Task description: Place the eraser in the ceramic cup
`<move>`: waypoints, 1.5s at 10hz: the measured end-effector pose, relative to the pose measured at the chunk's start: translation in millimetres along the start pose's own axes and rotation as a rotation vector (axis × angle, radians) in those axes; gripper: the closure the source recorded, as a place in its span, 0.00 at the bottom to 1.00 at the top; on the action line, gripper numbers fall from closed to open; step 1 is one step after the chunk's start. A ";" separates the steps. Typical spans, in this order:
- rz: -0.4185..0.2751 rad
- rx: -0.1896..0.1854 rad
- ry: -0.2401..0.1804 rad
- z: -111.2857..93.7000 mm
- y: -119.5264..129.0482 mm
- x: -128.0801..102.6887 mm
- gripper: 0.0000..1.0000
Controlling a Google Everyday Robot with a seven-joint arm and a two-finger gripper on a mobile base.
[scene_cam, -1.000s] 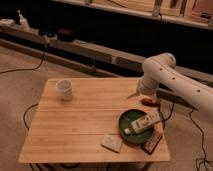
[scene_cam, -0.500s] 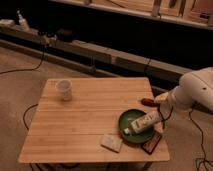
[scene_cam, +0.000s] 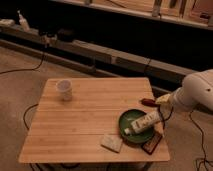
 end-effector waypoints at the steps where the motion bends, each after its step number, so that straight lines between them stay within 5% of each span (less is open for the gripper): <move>1: 0.006 -0.037 -0.057 3.2 3.8 -9.2 0.20; 3: 0.074 -0.166 -0.186 8.2 33.6 -23.2 0.20; 6: 0.142 -0.311 -0.313 15.4 61.5 -30.1 0.20; 10: 0.167 -0.357 -0.408 44.5 78.6 -43.7 0.20; 14: 0.119 -0.404 -0.419 63.8 93.1 -58.0 0.20; 15: 0.115 -0.392 -0.416 66.8 90.3 -58.8 0.20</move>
